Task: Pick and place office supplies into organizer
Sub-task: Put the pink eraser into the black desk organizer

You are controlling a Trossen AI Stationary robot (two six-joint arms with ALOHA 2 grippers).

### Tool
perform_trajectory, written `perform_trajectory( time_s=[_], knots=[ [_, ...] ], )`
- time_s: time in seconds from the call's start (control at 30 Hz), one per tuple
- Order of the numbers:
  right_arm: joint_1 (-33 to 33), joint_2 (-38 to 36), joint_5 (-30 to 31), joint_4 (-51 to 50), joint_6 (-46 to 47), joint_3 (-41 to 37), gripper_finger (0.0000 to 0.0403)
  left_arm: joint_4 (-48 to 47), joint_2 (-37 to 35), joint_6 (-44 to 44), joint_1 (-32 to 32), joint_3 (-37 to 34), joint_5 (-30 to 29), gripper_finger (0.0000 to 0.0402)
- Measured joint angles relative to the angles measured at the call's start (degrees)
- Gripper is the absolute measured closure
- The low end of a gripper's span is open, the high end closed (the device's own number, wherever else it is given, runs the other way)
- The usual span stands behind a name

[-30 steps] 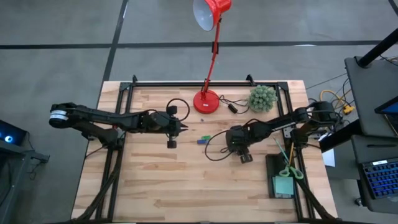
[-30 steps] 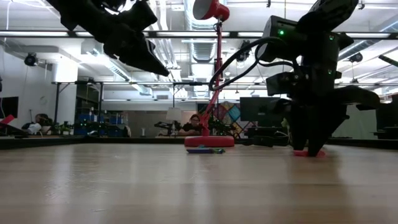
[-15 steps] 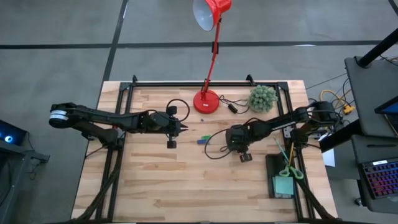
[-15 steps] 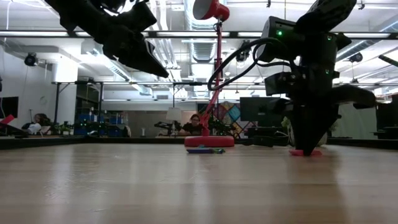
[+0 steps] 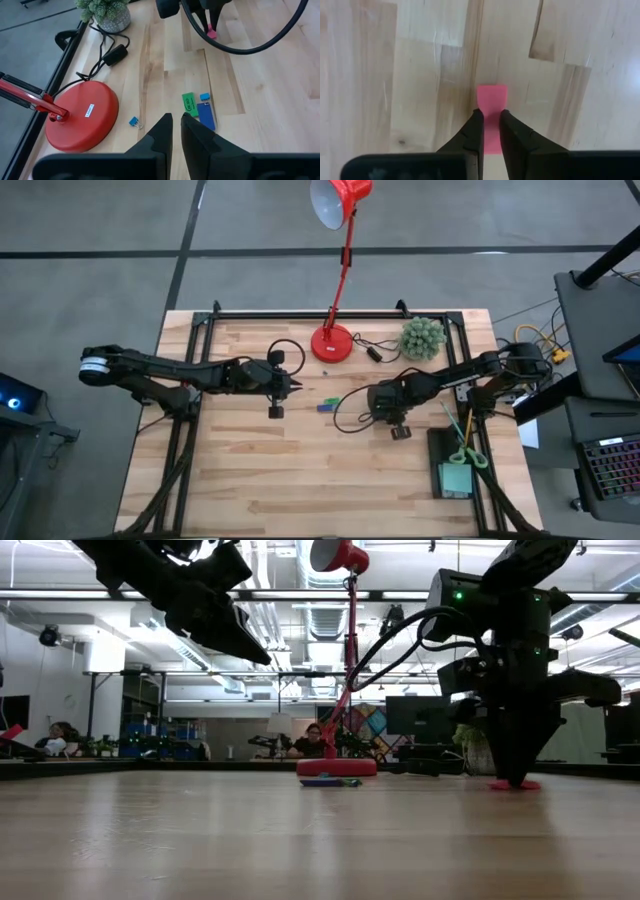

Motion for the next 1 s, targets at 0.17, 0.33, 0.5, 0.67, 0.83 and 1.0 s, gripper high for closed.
perform_trajectory(
  time_s=[0.17,0.33,0.5,0.67,0.83,1.0],
  knots=[
    [0.02,-0.23,-0.97,-0.68,0.70,0.04,0.0365,0.02,0.00,0.00,0.00,0.00,0.00,0.0379],
    [0.09,-1.93,-2.20,-1.89,1.79,0.04,0.0365,0.01,0.00,-0.02,0.00,0.00,0.02,0.0379],
    [0.07,-5.30,-2.37,-3.44,3.75,0.06,0.0365,0.02,0.00,-0.02,0.00,0.00,0.02,0.0379],
    [0.08,-9.88,-6.82,-5.66,6.64,0.08,0.0365,0.01,0.00,-0.02,0.00,0.00,0.02,0.0379],
    [1.70,-15.25,-10.65,-8.75,10.69,0.12,0.0365,0.02,0.00,-0.02,0.00,0.00,0.02,0.0379],
    [4.28,-20.94,-12.50,-14.01,17.06,0.17,0.0365,0.01,0.00,-0.06,0.00,0.00,0.02,0.0379]
  ],
)
